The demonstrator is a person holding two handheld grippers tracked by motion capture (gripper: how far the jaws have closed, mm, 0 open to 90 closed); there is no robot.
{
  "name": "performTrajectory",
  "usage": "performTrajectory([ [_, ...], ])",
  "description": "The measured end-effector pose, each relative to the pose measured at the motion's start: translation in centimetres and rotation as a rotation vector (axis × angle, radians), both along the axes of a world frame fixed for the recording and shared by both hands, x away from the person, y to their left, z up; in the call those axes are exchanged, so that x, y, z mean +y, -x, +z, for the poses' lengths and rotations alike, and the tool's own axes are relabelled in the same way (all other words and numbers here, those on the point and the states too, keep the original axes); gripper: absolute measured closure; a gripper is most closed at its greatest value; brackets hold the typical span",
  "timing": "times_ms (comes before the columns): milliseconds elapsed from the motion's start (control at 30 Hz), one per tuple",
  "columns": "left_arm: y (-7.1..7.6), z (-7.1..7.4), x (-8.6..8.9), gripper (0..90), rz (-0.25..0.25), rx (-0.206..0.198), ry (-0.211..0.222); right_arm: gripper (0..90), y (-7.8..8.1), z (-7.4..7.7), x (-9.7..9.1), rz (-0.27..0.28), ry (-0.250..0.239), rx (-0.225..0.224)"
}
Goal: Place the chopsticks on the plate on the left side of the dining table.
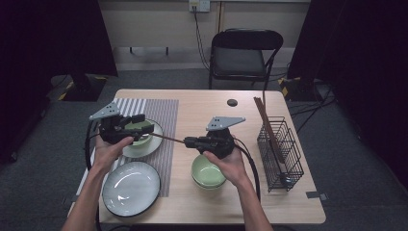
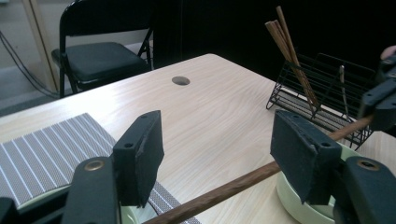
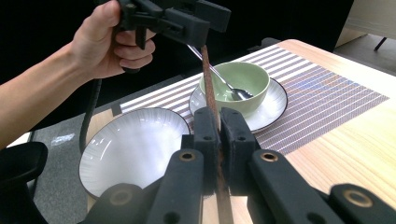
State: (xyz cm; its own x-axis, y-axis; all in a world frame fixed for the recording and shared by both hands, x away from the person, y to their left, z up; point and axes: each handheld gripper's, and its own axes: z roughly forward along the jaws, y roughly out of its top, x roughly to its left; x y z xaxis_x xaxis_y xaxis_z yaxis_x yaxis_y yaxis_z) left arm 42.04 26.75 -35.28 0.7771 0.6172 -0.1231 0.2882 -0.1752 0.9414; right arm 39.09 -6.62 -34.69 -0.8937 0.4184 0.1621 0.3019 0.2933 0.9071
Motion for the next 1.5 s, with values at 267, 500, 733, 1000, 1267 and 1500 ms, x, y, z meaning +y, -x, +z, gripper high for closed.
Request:
performTrajectory([
  [267,0.4,-1.1,-1.6,33.0,-0.093,-0.023,-0.049,85.9,0.2,0.7,-0.3,-0.027,-0.02,-0.032],
  [500,0.1,-1.8,-2.8,36.2,-0.113,-0.038,-0.148,85.9,0.2,0.9,-0.4,-0.044,-0.004,-0.021],
  [733,0.4,-2.2,-3.5,39.8,-0.089,-0.071,-0.228,85.9,0.1,1.3,-0.5,-0.045,0.005,-0.012],
  [1000,0.4,-2.6,-3.0,51.8,-0.073,-0.078,-0.244,85.9,0.3,2.3,-0.3,-0.028,0.015,-0.024],
  [1267,0.5,-3.3,-3.5,65.4,-0.168,-0.022,-0.227,85.8,-0.1,4.1,-0.3,-0.027,-0.018,-0.05],
  [1500,1.2,-3.6,-4.3,74.3,-0.249,0.011,-0.197,78.0,-0.8,5.5,-0.2,-0.033,-0.052,-0.068],
])
